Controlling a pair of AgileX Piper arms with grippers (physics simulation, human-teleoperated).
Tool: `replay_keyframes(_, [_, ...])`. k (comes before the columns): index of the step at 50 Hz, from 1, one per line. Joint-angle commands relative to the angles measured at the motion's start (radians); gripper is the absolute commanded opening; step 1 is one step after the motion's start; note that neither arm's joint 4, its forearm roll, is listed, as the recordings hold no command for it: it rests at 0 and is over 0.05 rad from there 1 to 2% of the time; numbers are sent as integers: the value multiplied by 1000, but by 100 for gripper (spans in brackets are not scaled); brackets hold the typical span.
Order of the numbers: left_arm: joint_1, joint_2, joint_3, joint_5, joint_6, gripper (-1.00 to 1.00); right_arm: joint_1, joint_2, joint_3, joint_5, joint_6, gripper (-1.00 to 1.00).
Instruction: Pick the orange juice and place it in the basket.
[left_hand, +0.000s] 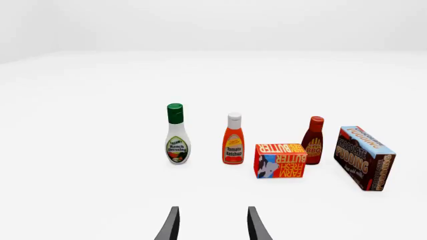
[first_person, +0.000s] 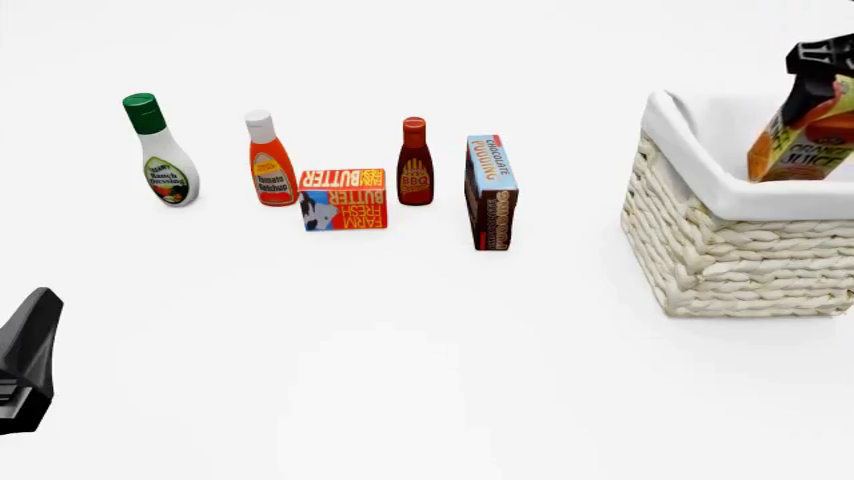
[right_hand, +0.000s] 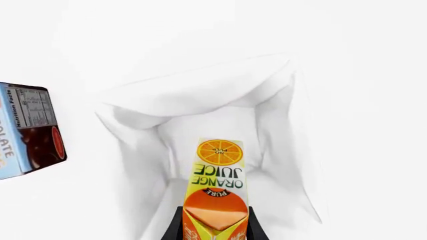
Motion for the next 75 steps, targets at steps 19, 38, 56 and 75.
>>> replay_keyframes(19, [0, 0, 0, 0, 0, 100, 18, 76, -40, 0, 15, -100])
replay_keyframes(38, [0, 0, 0, 0, 0, 100, 25, 111, -39, 0, 20, -100])
replay_keyframes(56, [0, 0, 0, 0, 0, 100, -5, 116, -33, -1, -1, 100])
replay_keyframes(75, [0, 0, 0, 0, 0, 100, 1, 107, -39, -1, 3, 100])
